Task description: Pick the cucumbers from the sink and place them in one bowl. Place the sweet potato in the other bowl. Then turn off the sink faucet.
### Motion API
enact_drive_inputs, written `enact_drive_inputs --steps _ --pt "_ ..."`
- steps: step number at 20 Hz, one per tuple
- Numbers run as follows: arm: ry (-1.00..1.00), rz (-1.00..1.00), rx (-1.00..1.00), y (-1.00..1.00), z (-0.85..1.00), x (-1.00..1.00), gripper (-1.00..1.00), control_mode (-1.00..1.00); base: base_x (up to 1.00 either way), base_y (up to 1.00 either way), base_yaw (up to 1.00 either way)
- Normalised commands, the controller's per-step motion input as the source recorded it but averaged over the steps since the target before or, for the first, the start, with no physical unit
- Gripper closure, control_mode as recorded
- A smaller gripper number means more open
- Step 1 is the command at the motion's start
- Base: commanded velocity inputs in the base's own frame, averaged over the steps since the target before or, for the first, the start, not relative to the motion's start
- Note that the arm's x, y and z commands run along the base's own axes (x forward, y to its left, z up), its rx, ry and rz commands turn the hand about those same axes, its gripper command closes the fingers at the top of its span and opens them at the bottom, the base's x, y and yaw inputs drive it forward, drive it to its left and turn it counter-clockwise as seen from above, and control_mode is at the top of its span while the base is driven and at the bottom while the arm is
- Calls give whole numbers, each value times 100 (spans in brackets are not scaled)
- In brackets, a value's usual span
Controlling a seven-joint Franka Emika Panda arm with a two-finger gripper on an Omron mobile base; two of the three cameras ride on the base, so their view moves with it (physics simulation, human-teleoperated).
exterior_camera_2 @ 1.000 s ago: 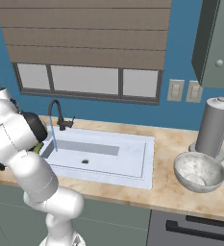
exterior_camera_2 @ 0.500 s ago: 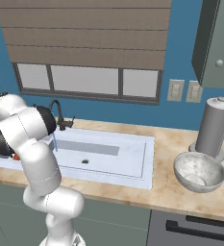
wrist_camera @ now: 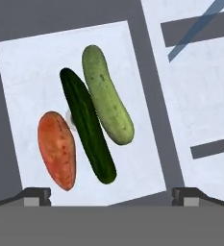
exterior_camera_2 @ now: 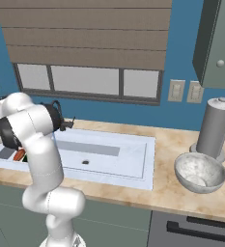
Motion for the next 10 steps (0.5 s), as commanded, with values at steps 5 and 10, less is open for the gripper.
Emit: enact_drive_inputs --steps 5,10 --pt "-1 -5 0 0 -20 12 -100 -100 0 0 0" --pt "-2 -4 0 0 -24 26 -100 -100 0 0 0"
